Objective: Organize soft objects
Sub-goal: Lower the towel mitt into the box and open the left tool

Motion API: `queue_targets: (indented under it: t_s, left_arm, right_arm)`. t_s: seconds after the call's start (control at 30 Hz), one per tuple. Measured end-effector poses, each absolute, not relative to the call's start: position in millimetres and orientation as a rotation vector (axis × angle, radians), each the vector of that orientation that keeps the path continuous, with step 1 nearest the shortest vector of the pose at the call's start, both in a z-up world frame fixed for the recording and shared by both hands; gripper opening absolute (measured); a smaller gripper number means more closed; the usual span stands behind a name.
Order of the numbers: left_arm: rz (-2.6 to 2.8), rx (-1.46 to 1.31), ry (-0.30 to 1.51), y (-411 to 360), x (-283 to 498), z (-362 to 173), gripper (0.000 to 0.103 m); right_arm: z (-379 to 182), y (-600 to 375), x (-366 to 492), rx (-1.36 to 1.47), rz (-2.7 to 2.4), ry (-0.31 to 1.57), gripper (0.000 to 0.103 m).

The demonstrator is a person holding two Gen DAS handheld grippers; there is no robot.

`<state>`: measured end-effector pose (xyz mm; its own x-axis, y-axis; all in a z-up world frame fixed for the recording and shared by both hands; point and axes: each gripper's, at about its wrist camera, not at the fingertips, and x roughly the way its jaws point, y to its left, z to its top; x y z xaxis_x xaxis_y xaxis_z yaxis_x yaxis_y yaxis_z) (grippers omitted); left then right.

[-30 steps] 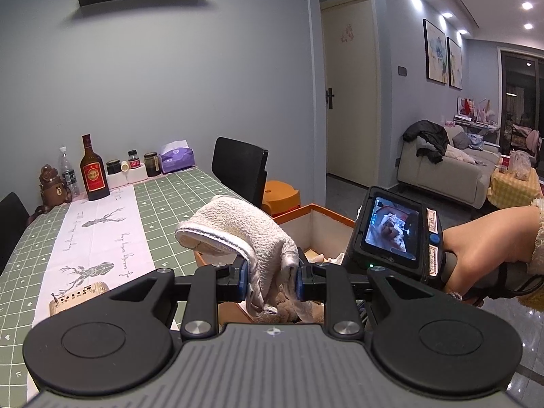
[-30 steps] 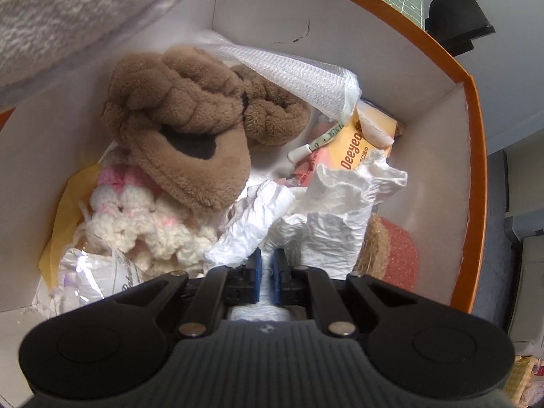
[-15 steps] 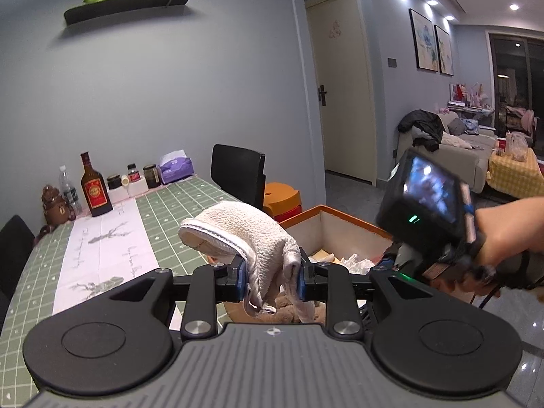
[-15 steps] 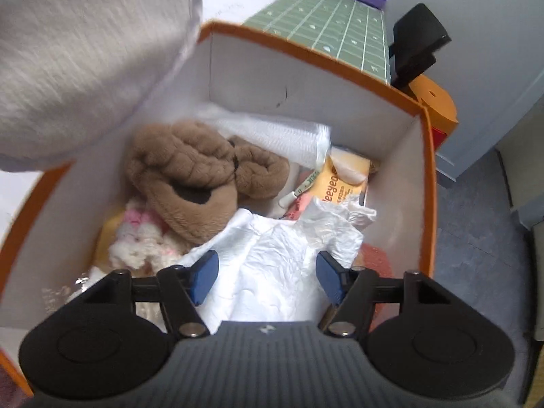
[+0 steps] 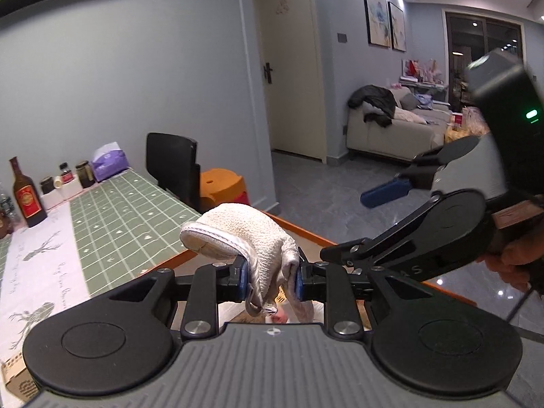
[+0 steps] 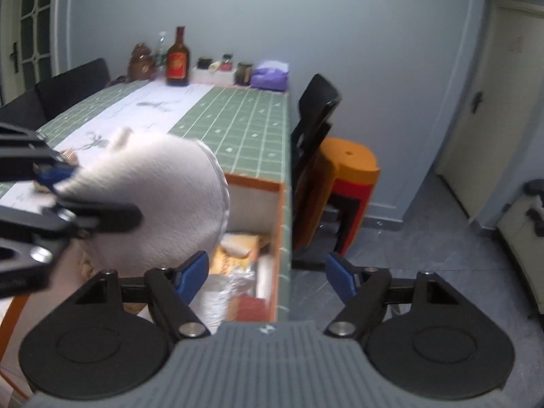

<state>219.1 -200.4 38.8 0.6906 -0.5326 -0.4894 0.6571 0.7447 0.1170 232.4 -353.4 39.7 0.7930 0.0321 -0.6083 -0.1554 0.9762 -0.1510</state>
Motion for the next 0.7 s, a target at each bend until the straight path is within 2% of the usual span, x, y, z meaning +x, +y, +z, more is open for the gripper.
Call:
queue_targets:
  t_s: [0.13,0.27,0.43,0.57,0.63,0.7]
  left_arm:
    - [-0.682,0.344,0.439,-216.7,232.7,26.5,0.025]
    - [-0.643,0.361,0.524,-217.3,250.7,13.6,0.025]
    - [-0.594,0.389,0.583,-205.4,259.0,0.0,0.031]
    - [-0.551,0.419,0.605,-195.8,260.8,-7.2,0.045]
    - [-0.509,0.423,0.624,-190.7,260.1,-7.6,0.068]
    - [-0.492,0.405,0.619,-180.5,257.7,-4.0,0.070]
  right_arm:
    - [39.0,-358.7,231.7,-0.221,0.082,0.629,0.071]
    - [27.8,-363.7,237.7,-0.222,0.085,0.641,0.071]
    - [19.6,-368.8,242.0,-0.180,0.088,0.645,0.070]
    - [14.9,-366.5,246.7,-0.159,0.089,0.657,0.070]
    - [14.2,-364.3,244.8,-0.165,0.092,0.656,0.069]
    - [13.7,-361.3,243.4,-0.184,0.093,0.657,0.068]
